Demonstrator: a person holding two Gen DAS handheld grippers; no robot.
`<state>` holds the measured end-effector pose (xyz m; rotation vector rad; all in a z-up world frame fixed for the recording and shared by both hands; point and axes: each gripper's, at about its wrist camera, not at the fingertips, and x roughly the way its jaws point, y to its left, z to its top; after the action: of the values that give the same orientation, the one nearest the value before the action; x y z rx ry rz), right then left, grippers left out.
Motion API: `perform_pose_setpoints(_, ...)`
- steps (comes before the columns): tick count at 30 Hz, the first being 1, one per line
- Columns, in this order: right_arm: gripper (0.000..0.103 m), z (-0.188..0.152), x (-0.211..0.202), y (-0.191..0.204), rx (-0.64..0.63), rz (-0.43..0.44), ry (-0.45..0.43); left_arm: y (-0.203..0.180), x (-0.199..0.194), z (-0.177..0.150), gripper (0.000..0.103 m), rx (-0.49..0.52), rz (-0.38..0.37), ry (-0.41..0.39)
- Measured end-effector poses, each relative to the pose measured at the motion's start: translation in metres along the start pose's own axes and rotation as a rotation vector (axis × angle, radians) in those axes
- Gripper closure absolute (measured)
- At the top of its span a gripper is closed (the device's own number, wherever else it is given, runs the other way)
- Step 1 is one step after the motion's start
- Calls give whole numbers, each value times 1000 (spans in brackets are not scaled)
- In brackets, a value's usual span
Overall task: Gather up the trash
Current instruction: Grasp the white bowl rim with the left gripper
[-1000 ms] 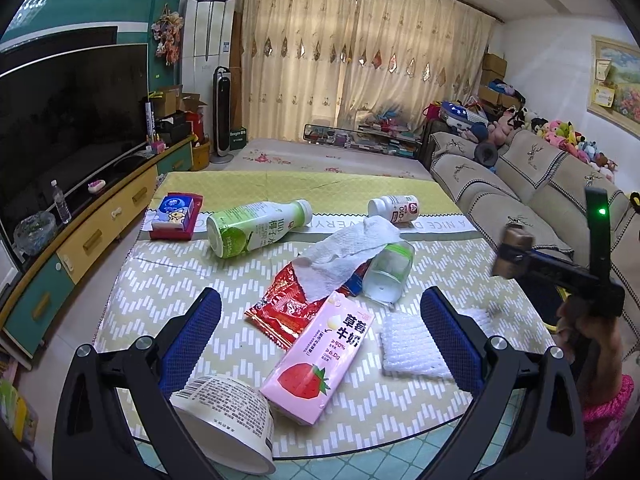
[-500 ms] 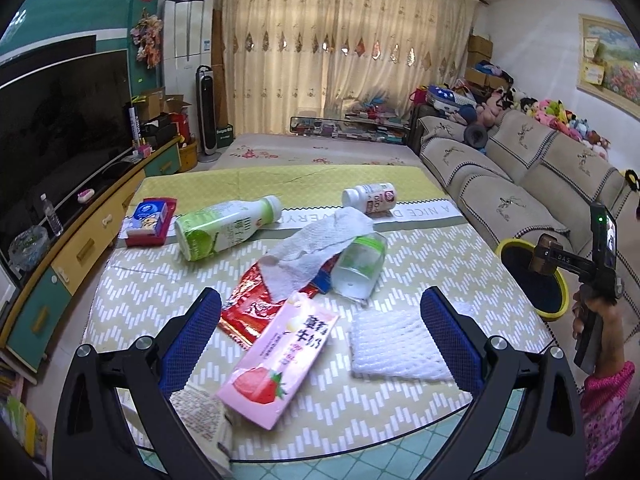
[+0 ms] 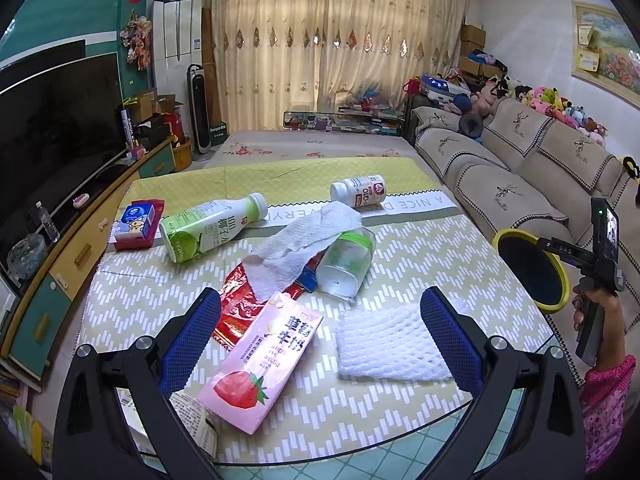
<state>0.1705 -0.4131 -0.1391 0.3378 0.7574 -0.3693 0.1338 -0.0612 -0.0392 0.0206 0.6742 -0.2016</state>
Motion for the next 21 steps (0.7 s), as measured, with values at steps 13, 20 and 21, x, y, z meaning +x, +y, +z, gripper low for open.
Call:
perform_pose_setpoints(13, 23, -8, -8, 28, -40, 72, -4, 64, -37, -32, 5, -11, 116, 23)
perform_pose_setpoints(20, 23, -9, -15, 38, -63, 82, -4, 79, -26, -64, 5, 31, 128, 122)
perform_pose_setpoints(21, 23, -9, -16, 38, -62, 84, -4, 81, -24, -69, 5, 36, 124, 132)
